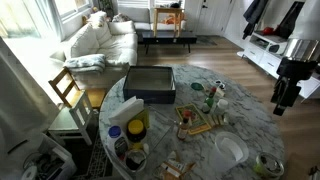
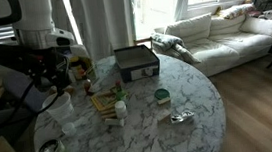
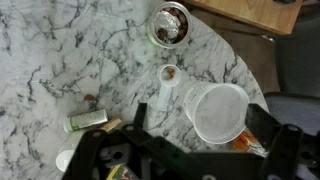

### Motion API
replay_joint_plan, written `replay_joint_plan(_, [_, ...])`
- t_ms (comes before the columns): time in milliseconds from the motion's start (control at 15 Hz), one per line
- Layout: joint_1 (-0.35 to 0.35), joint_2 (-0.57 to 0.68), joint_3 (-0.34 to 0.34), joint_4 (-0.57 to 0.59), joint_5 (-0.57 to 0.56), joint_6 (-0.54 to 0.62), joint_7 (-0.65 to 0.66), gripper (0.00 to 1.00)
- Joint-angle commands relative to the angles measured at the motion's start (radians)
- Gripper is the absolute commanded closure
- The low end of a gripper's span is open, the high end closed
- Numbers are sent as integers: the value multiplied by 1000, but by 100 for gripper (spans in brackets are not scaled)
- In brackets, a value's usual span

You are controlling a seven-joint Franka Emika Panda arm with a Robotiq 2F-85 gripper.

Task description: Pour the contents in the clear measuring cup into the clear cup on the left

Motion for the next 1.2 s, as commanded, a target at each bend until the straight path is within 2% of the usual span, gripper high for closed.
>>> replay_joint_plan(0, [-19, 3, 17, 1, 8, -1, -7, 0])
replay_joint_plan(533, [-20, 23, 13, 9, 13, -22, -2, 0])
replay_joint_plan(600, [-45, 64, 9, 9, 27, -11, 74, 0])
replay_joint_plan(933, [-129, 205, -29, -77, 43, 210, 188, 0])
replay_joint_plan(1133, [-156, 317, -37, -101, 117, 314, 245, 0])
